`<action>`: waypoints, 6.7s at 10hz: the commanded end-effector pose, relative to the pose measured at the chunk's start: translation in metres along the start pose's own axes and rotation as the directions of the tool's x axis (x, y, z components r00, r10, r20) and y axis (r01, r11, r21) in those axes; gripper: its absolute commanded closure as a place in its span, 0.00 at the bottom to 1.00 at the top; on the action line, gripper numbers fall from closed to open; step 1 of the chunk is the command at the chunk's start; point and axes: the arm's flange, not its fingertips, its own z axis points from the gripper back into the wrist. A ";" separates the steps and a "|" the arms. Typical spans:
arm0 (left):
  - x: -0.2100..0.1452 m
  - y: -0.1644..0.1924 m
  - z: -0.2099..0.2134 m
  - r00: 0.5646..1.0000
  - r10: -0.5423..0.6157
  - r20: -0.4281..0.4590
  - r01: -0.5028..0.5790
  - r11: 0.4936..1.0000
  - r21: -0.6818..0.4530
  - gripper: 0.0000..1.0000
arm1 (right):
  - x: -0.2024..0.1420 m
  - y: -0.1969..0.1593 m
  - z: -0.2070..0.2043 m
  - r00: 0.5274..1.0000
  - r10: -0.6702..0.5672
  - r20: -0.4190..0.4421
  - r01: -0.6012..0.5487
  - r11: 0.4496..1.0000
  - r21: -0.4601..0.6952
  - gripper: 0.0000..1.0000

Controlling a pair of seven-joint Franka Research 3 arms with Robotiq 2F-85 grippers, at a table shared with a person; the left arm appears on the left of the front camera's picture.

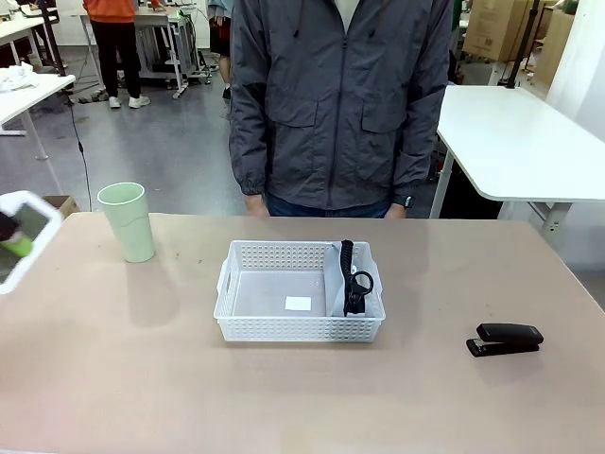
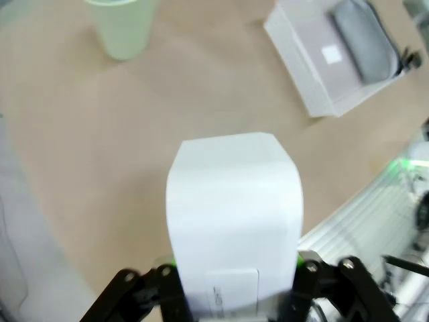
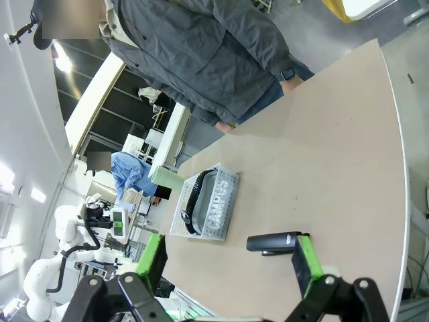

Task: Efficiently arrange items inside the basket to fit them all.
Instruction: Pick up the Digital clock and place it inside the Organizing basket, then pick up the Stapler and place it inside the Organizing basket.

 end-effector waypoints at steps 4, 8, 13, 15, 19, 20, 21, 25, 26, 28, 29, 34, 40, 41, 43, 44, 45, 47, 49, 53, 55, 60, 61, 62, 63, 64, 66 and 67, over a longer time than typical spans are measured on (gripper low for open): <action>0.133 -0.190 -0.064 0.890 -0.386 -0.243 0.414 0.907 0.079 0.48 | 0.002 0.001 -0.001 0.999 0.027 0.017 -0.027 1.000 0.013 0.00; 0.179 -0.269 -0.170 0.751 -0.568 -0.336 0.636 0.760 0.135 0.48 | 0.002 0.001 -0.001 0.999 0.027 0.017 -0.027 1.000 0.013 0.00; 0.198 -0.258 -0.259 0.704 -0.606 -0.370 0.680 0.725 0.109 0.48 | 0.002 0.001 -0.001 0.999 0.027 0.017 -0.027 1.000 0.013 0.00; 0.206 -0.250 -0.288 0.657 -0.663 -0.359 0.702 0.712 -0.031 0.48 | 0.002 0.001 -0.001 0.999 0.027 0.017 -0.027 1.000 0.013 0.00; 0.223 -0.228 -0.334 0.617 -0.650 -0.444 0.685 0.721 -0.102 0.48 | 0.002 0.001 -0.001 0.999 0.027 0.017 -0.027 1.000 0.013 0.00; 0.222 -0.230 -0.336 0.605 -0.660 -0.445 0.697 0.710 -0.104 0.48 | 0.002 0.001 -0.001 0.999 0.027 0.017 -0.027 1.000 0.013 0.00; 0.222 -0.230 -0.338 0.596 -0.664 -0.451 0.701 0.704 -0.111 0.48 | 0.002 0.001 -0.001 0.999 0.027 0.017 -0.027 1.000 0.013 0.00; 0.219 -0.228 -0.348 0.552 -0.680 -0.482 0.704 0.690 -0.166 0.48 | 0.002 0.001 -0.001 0.999 0.027 0.017 -0.027 1.000 0.013 0.00; 0.219 -0.228 -0.348 0.544 -0.685 -0.484 0.708 0.685 -0.172 0.48 | 0.002 0.001 -0.001 0.999 0.027 0.017 -0.027 1.000 0.013 0.00; 0.217 -0.229 -0.348 0.525 -0.695 -0.491 0.719 0.671 -0.181 0.00 | 0.002 0.001 -0.001 0.999 0.027 0.017 -0.027 1.000 0.013 0.00; 0.217 -0.229 -0.348 0.529 -0.693 -0.489 0.721 0.671 -0.172 0.00 | 0.002 0.001 -0.001 0.999 0.027 0.017 -0.027 1.000 0.013 0.00; 0.222 -0.227 -0.307 0.553 -0.710 -0.436 0.662 0.692 -0.288 0.00 | 0.002 0.001 -0.001 0.999 0.027 0.017 -0.027 1.000 0.013 0.00; 0.127 -0.082 -0.041 0.967 -0.234 0.104 0.256 0.880 -0.400 0.00 | 0.002 0.001 -0.001 0.999 0.027 0.017 -0.027 1.000 0.013 0.00; 0.086 -0.051 -0.018 0.975 -0.088 0.202 0.169 0.888 -0.428 0.00 | 0.002 0.001 -0.001 0.999 0.027 0.017 -0.027 1.000 0.013 0.00; 0.012 0.008 0.001 0.936 0.210 0.282 -0.048 0.871 -0.489 0.00 | 0.002 0.001 -0.001 0.999 0.027 0.017 -0.027 1.000 0.013 0.00; -0.019 0.032 -0.001 0.926 0.285 0.247 -0.106 0.826 -0.554 0.00 | 0.002 0.001 -0.001 0.999 0.027 0.017 -0.027 1.000 0.013 0.00; -0.041 0.056 -0.006 0.895 0.381 0.232 -0.171 0.774 -0.610 0.00 | 0.002 0.001 -0.001 0.999 0.027 0.017 -0.027 1.000 0.013 0.00; -0.074 0.112 -0.036 0.840 0.512 0.179 -0.234 0.640 -0.732 0.00 | 0.002 0.001 -0.001 0.999 0.027 0.017 -0.027 1.000 0.013 0.00; -0.081 0.131 -0.058 0.863 0.494 0.108 -0.251 0.605 -0.756 0.00 | 0.002 0.001 -0.001 0.999 0.027 0.017 -0.027 1.000 0.013 0.00; -0.089 0.127 -0.068 0.852 0.517 0.085 -0.292 0.602 -0.743 0.00 | 0.002 0.001 -0.001 0.999 0.027 0.017 -0.027 1.000 0.013 0.00; -0.089 0.127 -0.068 0.852 0.517 0.085 -0.292 0.602 -0.743 0.00 | 0.002 0.001 -0.001 0.999 0.027 0.017 -0.027 1.000 0.013 0.00; -0.089 0.127 -0.068 0.852 0.517 0.085 -0.292 0.602 -0.743 0.00 | 0.002 0.001 -0.001 0.999 0.027 0.017 -0.027 1.000 0.013 0.00; -0.089 0.127 -0.068 0.852 0.517 0.085 -0.292 0.602 -0.743 0.00 | 0.002 0.001 -0.001 0.999 0.027 0.017 -0.027 1.000 0.013 0.00; -0.089 0.127 -0.068 0.852 0.517 0.085 -0.292 0.602 -0.743 0.00 | 0.002 0.001 -0.001 0.999 0.027 0.017 -0.027 1.000 0.013 0.00; -0.089 0.127 -0.068 0.852 0.517 0.085 -0.292 0.602 -0.743 0.00 | 0.002 0.001 -0.001 0.999 0.027 0.017 -0.027 1.000 0.013 0.00; -0.089 0.127 -0.068 0.852 0.517 0.085 -0.292 0.602 -0.743 0.00 | 0.002 0.001 -0.001 0.999 0.027 0.017 -0.027 1.000 0.013 0.00; -0.089 0.127 -0.068 0.852 0.517 0.085 -0.292 0.602 -0.743 0.00 | 0.000 0.000 0.000 1.000 -0.001 -0.002 0.001 1.000 -0.001 0.00; -0.089 0.127 -0.068 0.852 0.517 0.085 -0.292 0.602 -0.743 0.00 | -0.002 0.007 -0.009 0.996 0.063 -0.067 -0.065 0.998 -0.019 0.00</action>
